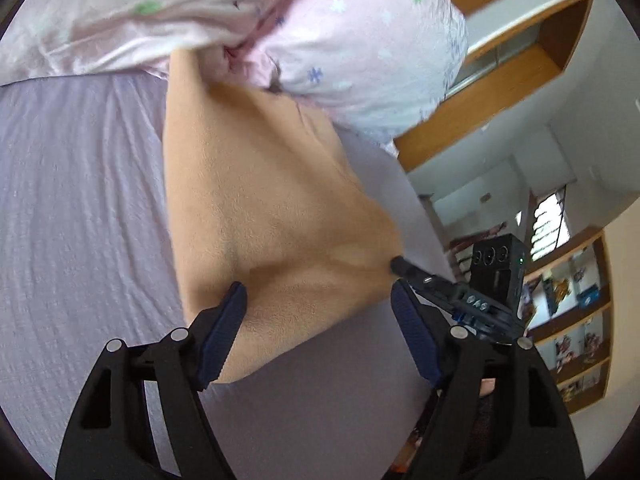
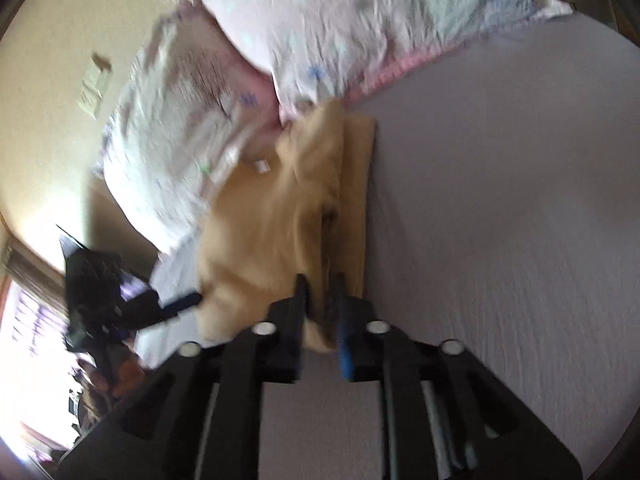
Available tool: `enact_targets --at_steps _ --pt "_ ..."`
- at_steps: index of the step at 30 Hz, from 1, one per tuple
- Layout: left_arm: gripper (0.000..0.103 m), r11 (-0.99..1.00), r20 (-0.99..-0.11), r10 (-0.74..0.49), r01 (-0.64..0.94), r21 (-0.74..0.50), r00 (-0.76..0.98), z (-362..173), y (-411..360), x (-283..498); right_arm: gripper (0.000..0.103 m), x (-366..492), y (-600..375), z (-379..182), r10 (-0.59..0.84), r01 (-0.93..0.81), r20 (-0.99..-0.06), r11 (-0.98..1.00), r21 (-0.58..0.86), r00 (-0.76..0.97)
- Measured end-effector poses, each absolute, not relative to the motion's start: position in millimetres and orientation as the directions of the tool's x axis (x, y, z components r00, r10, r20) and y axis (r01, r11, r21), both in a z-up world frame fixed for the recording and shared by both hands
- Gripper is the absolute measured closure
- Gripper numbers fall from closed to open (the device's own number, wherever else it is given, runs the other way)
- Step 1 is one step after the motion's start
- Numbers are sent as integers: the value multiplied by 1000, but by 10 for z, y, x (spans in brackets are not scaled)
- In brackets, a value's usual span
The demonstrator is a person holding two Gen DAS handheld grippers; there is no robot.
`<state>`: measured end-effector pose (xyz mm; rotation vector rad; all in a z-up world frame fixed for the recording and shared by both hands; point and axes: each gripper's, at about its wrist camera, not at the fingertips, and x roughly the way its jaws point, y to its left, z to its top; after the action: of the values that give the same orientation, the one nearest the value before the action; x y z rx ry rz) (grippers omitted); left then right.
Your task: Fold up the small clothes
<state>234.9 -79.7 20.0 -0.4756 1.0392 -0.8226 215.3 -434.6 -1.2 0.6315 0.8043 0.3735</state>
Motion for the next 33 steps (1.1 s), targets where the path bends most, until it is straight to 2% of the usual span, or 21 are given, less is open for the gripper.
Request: enact_targets --at_steps 1,2,4,6,10,11,12,15,17,19,21,23,27,29,30,31,32,33 --pt "27 620 -552 -785 356 -699 282 204 -724 2367 43 2184 -4400 86 532 -84 -512 744 663 674" --pt "27 631 -549 -775 338 -698 313 216 -646 2405 37 2273 -4437 198 517 -93 -486 747 659 705" --pt "27 646 -558 -761 301 -702 331 174 -546 2472 40 2608 -4385 304 485 -85 -522 785 614 702" --pt "26 647 -569 -759 266 -714 318 111 -529 2518 53 2943 -4342 272 475 -56 -565 796 603 675" --pt "26 673 -605 -737 240 -700 300 -23 -592 2551 59 3531 -4168 36 456 3 -657 820 572 601" --pt "26 674 -610 -736 238 -699 294 -50 -613 2561 86 3611 -4131 0 453 -3 -670 830 558 589" --pt "26 680 -615 -731 236 -695 295 -59 -634 2588 98 3668 -4090 -37 439 -6 -684 844 537 583" --pt "26 691 -624 -721 234 -684 302 -81 -681 2670 99 3557 -4227 64 391 6 -602 836 549 696" --pt "26 694 -629 -717 230 -682 301 -94 -680 2694 98 3557 -4295 33 350 51 -634 850 525 689" --pt "26 696 -634 -716 218 -685 292 -151 -724 2789 83 3548 -4363 -36 400 72 -659 821 567 637" --pt "26 682 -629 -729 197 -705 272 -226 -717 2834 15 3405 -4470 -86 488 99 -643 747 658 590" --pt "26 663 -610 -745 196 -723 269 -233 -719 2862 11 3154 -4517 -105 571 46 -576 686 726 585" --pt "26 612 -570 -788 203 -765 232 -258 -774 2853 12 2826 -4475 -245 677 -1 -530 617 787 512" --pt "27 623 -578 -780 215 -752 238 -254 -838 2816 17 2737 -4444 -281 676 -14 -543 632 775 498" --pt "33 629 -583 -775 216 -747 243 -262 -863 2798 24 2716 -4422 -285 678 -27 -544 637 771 494" --pt "46 632 -586 -772 203 -748 246 -292 -891 2801 33 2703 -4410 -293 695 -37 -529 621 783 486" --pt "51 631 -585 -772 189 -752 250 -318 -888 2798 60 2702 -4361 -328 726 -54 -501 591 805 472" --pt "60 627 -579 -774 177 -759 258 -343 -870 2793 76 2701 -4283 -358 730 -66 -506 596 800 459"
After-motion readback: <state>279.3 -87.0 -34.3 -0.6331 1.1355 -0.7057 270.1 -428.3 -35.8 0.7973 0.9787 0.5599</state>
